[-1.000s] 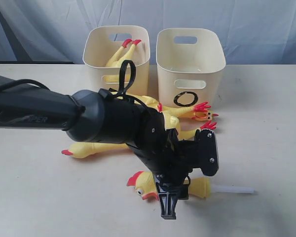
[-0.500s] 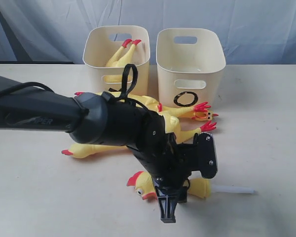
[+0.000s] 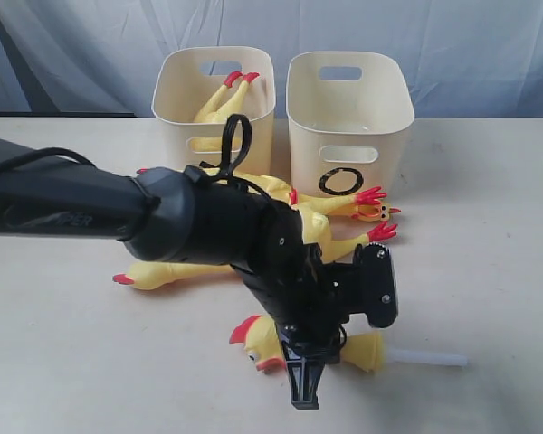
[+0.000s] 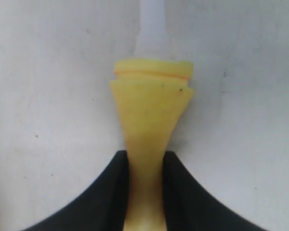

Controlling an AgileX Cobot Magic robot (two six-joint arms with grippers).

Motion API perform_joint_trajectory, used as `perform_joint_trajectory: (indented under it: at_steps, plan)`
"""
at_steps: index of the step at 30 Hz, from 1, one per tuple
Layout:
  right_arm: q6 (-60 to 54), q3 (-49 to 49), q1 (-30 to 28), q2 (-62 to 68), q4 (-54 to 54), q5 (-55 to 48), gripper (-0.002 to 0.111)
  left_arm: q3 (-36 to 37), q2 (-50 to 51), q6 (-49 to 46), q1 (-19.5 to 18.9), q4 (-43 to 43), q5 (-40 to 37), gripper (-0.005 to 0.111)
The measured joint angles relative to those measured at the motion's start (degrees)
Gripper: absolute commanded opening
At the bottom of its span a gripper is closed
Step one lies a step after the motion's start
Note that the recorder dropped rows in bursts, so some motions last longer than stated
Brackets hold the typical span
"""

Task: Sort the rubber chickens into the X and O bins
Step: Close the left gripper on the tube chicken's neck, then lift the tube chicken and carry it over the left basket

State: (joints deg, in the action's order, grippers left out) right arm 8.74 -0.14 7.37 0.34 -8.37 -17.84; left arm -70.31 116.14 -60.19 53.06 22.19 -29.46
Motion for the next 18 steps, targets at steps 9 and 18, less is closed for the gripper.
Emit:
perform_joint_trajectory:
  at_steps: [9,18]
  plan:
    - [0.00,0.00,0.00,0.00,0.24,0.00,0.000,-1.64,-8.60,6.44,0.00,-3.18,-2.89,0.000]
    - [0.00,0.00,0.00,0.00,0.24,0.00,0.000,-3.93,-15.64,13.45,-5.73,-5.63,6.28,0.000]
